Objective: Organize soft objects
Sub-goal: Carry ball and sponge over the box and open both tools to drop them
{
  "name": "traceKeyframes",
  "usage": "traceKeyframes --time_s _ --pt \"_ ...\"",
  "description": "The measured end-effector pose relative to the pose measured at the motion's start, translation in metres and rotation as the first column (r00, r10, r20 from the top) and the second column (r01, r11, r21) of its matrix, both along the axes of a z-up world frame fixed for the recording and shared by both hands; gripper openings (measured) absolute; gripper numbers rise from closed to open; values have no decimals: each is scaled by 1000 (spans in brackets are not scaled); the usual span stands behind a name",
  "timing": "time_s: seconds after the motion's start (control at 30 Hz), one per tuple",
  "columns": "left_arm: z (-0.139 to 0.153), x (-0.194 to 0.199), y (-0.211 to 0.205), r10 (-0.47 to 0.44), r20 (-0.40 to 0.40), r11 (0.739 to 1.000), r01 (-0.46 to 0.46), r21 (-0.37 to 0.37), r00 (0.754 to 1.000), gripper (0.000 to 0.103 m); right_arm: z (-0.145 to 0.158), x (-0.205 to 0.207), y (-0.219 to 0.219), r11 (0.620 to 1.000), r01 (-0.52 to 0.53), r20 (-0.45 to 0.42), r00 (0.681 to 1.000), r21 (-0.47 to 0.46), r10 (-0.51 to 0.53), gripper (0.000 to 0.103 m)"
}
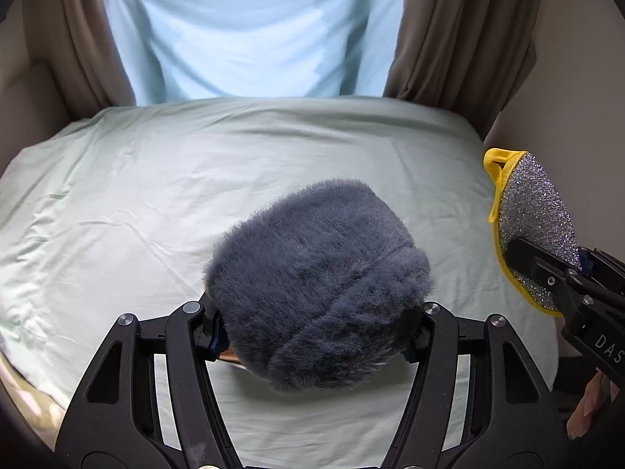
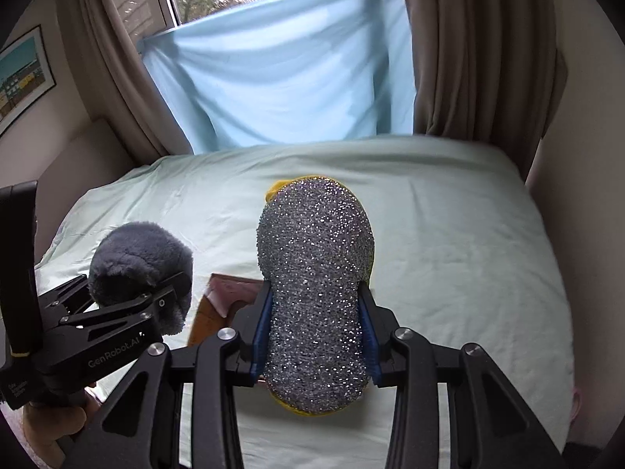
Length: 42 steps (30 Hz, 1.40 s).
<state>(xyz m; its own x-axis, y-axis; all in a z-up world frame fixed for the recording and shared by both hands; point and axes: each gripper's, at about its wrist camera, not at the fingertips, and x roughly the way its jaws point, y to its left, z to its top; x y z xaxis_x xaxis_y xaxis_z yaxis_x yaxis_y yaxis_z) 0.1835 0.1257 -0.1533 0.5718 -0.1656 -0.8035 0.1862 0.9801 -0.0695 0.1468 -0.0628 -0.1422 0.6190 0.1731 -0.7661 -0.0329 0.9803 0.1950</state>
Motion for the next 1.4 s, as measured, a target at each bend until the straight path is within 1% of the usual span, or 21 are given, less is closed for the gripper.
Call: traceKeyframes --time_s 0.1,0.27,0.37,0.43,0.5,0.63,0.77,0.9,1.03,1.13,1.2,1.23,1.27,1.3,1.33,1.37,1.4 --pt "-10 12 25 -5 -26 1000 6 9 1000 60 -13 12 17 1000 19 -33 999 19 -19 36" --pt "-25 29 50 -18 -67 1000 20 19 998 60 -41 33 34 998 49 -108 993 40 -44 36" --pt "-38 35 56 -36 -91 999 39 29 995 60 -62 43 43 998 57 -172 984 39 -50 36" --pt "-47 39 55 -51 -107 998 56 43 993 60 -78 52 43 995 69 -221 974 70 -52 36" --pt "-60 44 54 -55 -125 997 62 56 991 60 -95 60 42 991 84 -272 961 103 -53 36" --pt "-94 60 51 -45 -206 997 56 51 978 60 -129 80 35 971 145 -386 921 192 -61 36" --pt "-122 80 43 -55 -259 993 81 88 964 61 -158 96 36 954 185 -464 884 237 -56 38" --pt "-154 97 43 -26 -335 995 56 80 942 61 -184 107 32 945 213 -522 851 250 -54 38" --pt "-189 109 39 -22 -395 994 64 93 918 61 -209 112 28 940 233 -568 821 248 -54 39" --pt "-204 115 34 -18 -420 991 73 115 907 61 -226 116 31 947 217 -597 801 235 -35 39" --pt "-211 118 32 -19 -438 990 77 116 899 61 -232 118 31 945 226 -612 790 238 -35 39" --pt "-212 118 29 -19 -439 990 79 120 898 62 -234 119 30 942 233 -615 787 241 -37 40" --pt "-212 119 28 -27 -443 988 90 122 896 69 -234 121 29 939 240 -617 786 245 -40 40" --pt "-212 119 27 -29 -439 987 95 130 898 83 -234 122 29 939 244 -619 784 243 -43 47" --pt "-210 117 24 -33 -433 986 100 132 901 91 -236 124 28 939 247 -623 781 240 -46 55" --pt "-210 116 24 -44 -435 986 110 126 899 101 -238 126 28 938 249 -630 775 240 -45 61" --pt "-210 116 24 -55 -441 985 121 124 896 102 -240 127 29 939 250 -636 770 237 -44 72"
